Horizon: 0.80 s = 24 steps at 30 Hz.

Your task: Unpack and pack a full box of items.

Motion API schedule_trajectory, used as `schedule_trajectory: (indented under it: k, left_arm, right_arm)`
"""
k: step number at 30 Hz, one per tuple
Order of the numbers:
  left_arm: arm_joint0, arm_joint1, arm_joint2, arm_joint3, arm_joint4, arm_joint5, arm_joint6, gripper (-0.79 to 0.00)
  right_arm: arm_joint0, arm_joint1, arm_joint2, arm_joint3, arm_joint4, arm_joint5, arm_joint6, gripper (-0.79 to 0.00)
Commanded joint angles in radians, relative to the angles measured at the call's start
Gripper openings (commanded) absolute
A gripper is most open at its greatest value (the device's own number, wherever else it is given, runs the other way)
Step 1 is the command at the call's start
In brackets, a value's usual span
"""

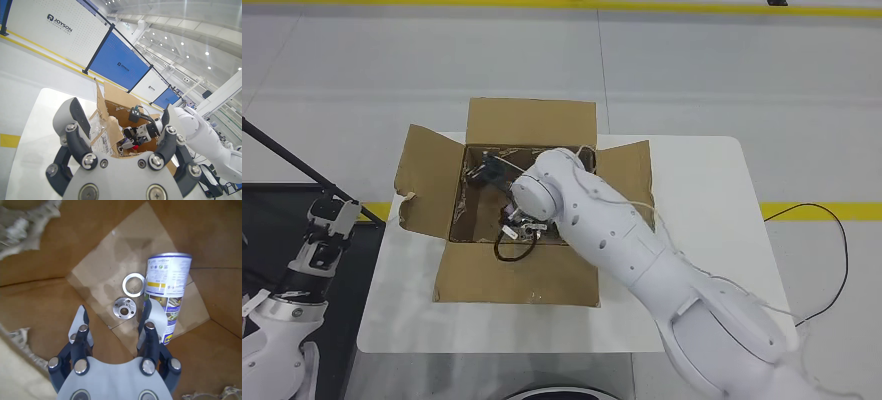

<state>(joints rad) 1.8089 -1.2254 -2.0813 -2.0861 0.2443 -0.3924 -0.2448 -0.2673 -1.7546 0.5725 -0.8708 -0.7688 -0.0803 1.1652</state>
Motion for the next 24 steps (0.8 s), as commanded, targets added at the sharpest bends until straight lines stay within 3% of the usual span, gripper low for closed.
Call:
schedule_trajectory:
  k: [1,4,11,15,24]
  left_arm:
    - [-0.007,0.002,-0.007,0.013,0.002,0.004,-0.012,0.0]
    - [-0.015,0.007,-0.015,0.026,0.011,0.003,-0.071,0.0]
    - [-0.064,0.019,0.019,0.062,0.041,-0.005,-0.167,0.0]
    - [-0.087,0.023,0.062,0.063,0.065,-0.013,-0.199,0.0]
    - [-0.109,0.029,0.138,0.049,0.11,-0.002,-0.233,0.0]
  right_arm:
    - [-0.025,0.025,0.046,-0.083,-0.016,0.013,0.001,-0.062]
    - [-0.092,0.071,0.132,-0.243,-0.06,0.051,0.009,0.0]
    - [-0.402,0.17,0.341,-0.79,-0.255,0.137,0.015,0.0]
    - [-0.548,0.198,0.425,-1.002,-0.315,0.152,-0.014,0.0]
    - [-0.574,0.202,0.439,-1.039,-0.332,0.157,-0.025,0.0]
